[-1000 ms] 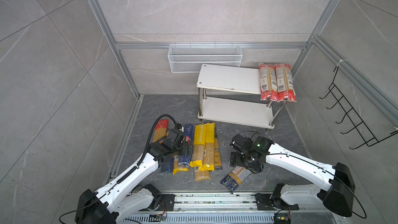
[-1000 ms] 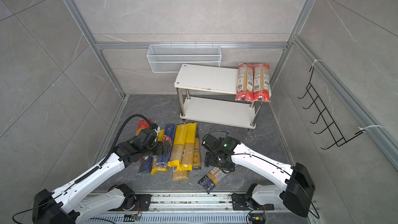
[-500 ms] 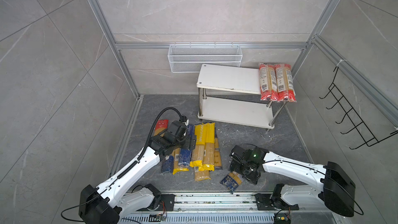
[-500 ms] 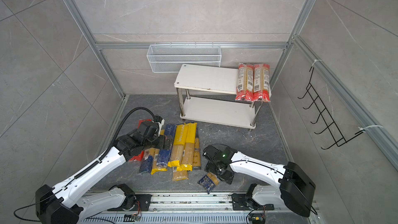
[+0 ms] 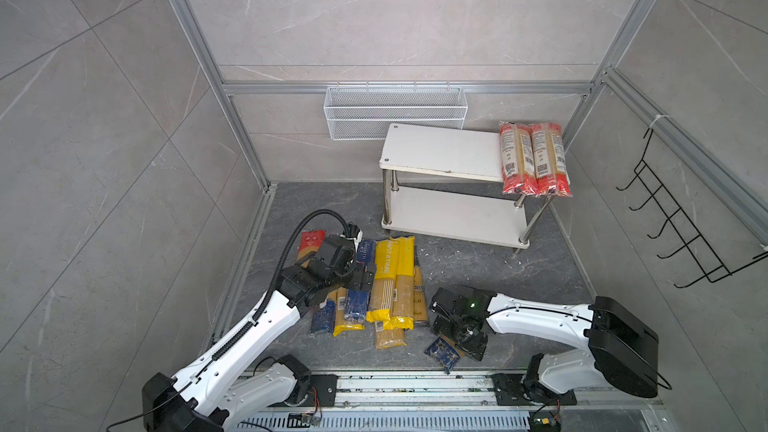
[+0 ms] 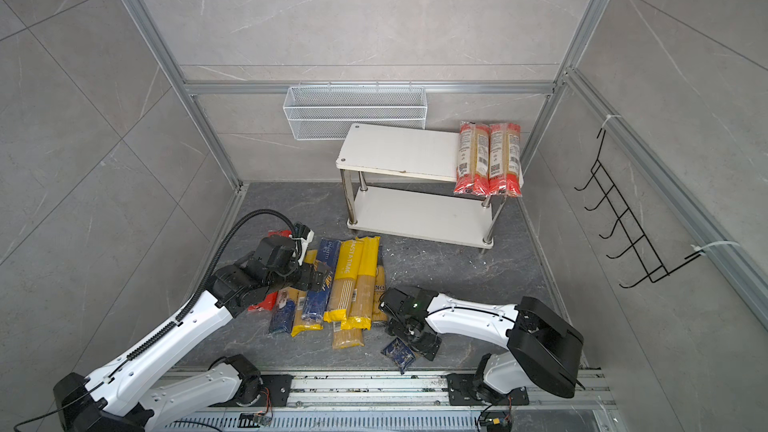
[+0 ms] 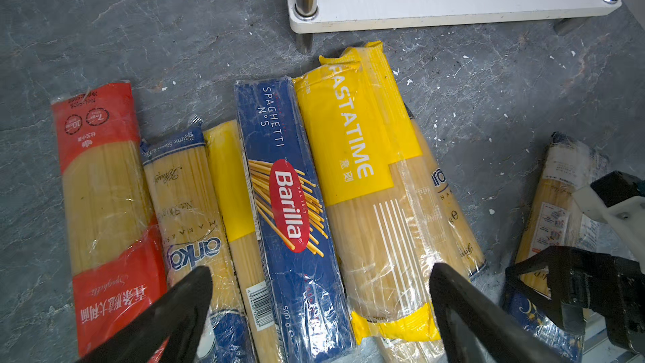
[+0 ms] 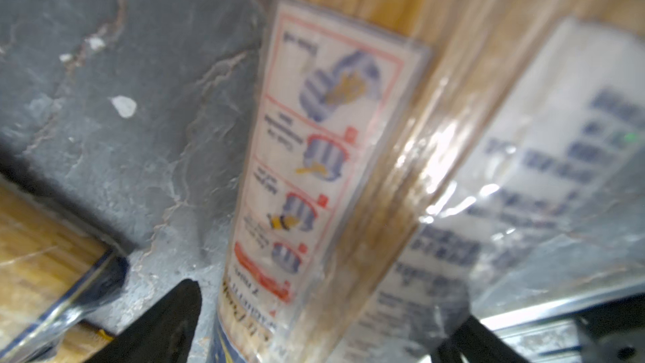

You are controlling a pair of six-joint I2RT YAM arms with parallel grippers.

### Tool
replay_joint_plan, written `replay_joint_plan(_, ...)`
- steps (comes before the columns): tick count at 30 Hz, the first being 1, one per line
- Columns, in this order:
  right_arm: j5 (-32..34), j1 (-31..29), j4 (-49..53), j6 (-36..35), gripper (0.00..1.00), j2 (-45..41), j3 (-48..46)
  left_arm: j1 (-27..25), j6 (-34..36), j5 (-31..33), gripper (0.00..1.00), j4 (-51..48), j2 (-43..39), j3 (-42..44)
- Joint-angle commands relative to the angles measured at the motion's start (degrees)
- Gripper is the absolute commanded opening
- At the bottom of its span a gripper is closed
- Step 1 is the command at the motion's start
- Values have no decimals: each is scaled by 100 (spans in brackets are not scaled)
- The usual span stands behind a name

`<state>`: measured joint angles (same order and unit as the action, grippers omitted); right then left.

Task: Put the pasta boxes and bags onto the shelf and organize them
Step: 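Grasp the clear blue-ended spaghetti bag with the right gripper and lift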

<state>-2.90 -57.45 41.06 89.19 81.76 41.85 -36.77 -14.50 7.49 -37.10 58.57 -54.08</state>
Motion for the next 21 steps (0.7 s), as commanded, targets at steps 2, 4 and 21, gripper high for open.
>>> replay_joint_plan(2,-185,-38,-289,126,99,213,-220,-22,-12,105,100,-89,-142,104)
replay_joint_plan(4,-299,-34,-455,86,97,328,-321,-20,-74,102,100,-104,-169,136)
replay_joint_plan(21,-17,-90,555,-893,0,-251,480,-18,68,390,100,88,147,-9)
